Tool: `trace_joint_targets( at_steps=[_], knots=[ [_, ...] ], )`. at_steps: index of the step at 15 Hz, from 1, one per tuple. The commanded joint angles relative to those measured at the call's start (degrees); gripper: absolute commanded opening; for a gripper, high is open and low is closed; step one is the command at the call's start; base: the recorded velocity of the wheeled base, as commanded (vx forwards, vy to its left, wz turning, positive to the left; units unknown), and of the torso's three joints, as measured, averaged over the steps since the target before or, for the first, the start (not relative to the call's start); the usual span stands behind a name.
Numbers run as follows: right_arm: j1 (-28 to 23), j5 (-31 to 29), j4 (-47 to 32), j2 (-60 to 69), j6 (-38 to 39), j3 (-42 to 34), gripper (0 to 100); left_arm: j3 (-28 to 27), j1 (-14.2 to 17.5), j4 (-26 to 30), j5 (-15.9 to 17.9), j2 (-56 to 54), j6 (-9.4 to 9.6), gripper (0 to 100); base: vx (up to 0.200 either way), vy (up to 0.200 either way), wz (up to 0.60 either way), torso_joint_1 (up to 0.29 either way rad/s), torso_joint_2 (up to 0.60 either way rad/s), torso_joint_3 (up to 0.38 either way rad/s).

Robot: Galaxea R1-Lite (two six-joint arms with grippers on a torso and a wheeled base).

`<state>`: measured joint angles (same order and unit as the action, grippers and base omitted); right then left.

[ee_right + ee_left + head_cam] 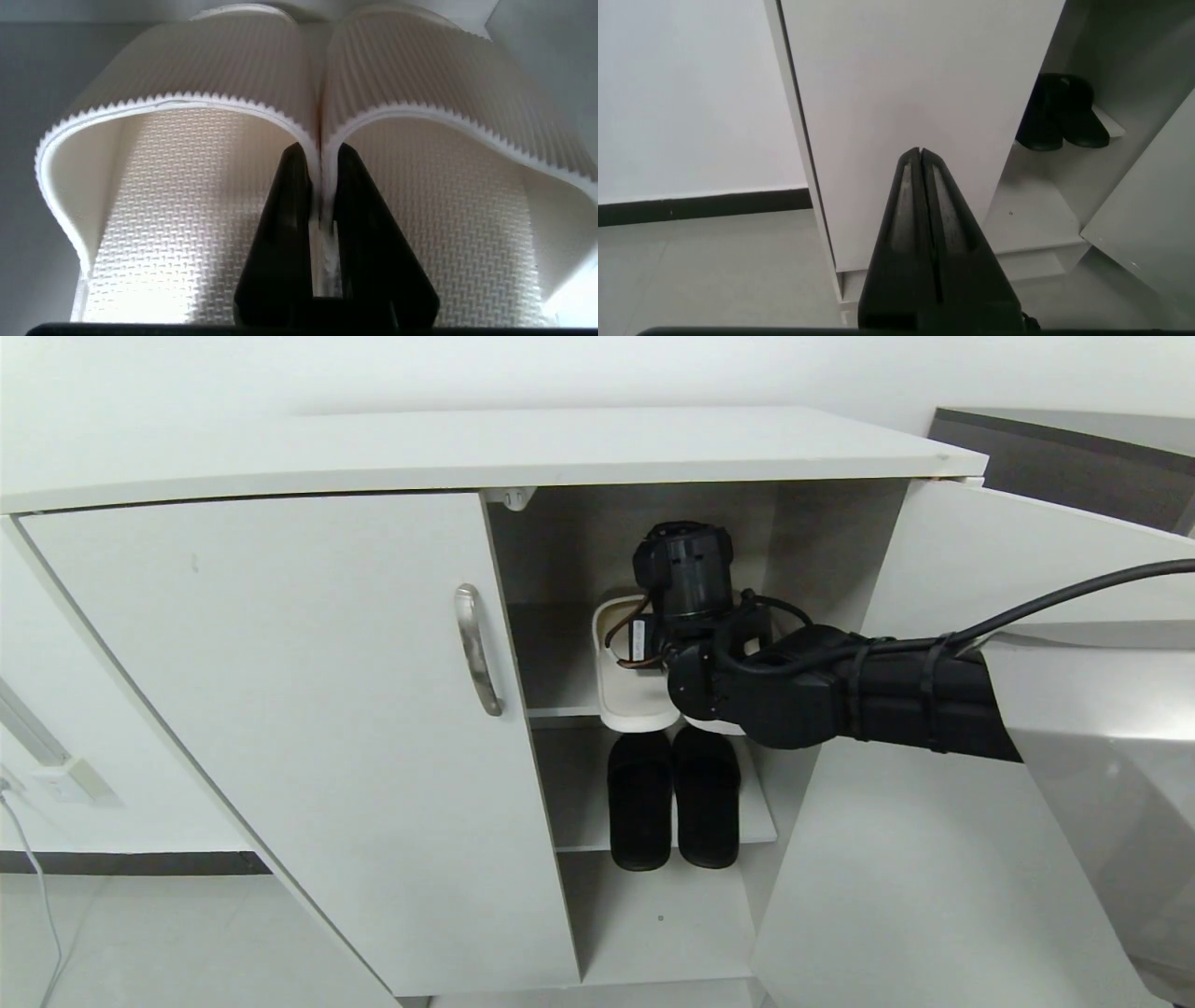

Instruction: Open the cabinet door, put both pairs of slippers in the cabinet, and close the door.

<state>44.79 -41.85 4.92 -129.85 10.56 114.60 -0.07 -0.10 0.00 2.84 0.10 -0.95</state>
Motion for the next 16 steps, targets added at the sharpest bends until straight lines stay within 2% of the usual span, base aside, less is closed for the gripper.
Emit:
trace_joint_targets(
  at_steps=[1, 10, 11, 16],
  knots=[
    [0.0, 0.0, 0.1, 0.5, 0.1, 0.0, 0, 0.0, 0.0, 0.0, 0.0, 0.0, -0.02, 0, 0.0, 0.0, 0.0, 0.0, 0.0, 0.0],
    [-0.2, 0.0, -0.4, -0.9, 0.5, 0.0, 0, 0.0, 0.0, 0.0, 0.0, 0.0, -0.02, 0, 0.0, 0.0, 0.0, 0.0, 0.0, 0.0],
    [-0.2, 0.0, -0.4, -1.0, 0.5, 0.0, 100, 0.0, 0.0, 0.0, 0.0, 0.0, -0.02, 0, 0.0, 0.0, 0.0, 0.0, 0.0, 0.0],
    [1.3, -0.2, -2.3, 1.2, 0.6, 0.0, 100, 0.0, 0.0, 0.0, 0.0, 0.0, -0.02, 0, 0.0, 0.0, 0.0, 0.0, 0.0, 0.0]
  ],
)
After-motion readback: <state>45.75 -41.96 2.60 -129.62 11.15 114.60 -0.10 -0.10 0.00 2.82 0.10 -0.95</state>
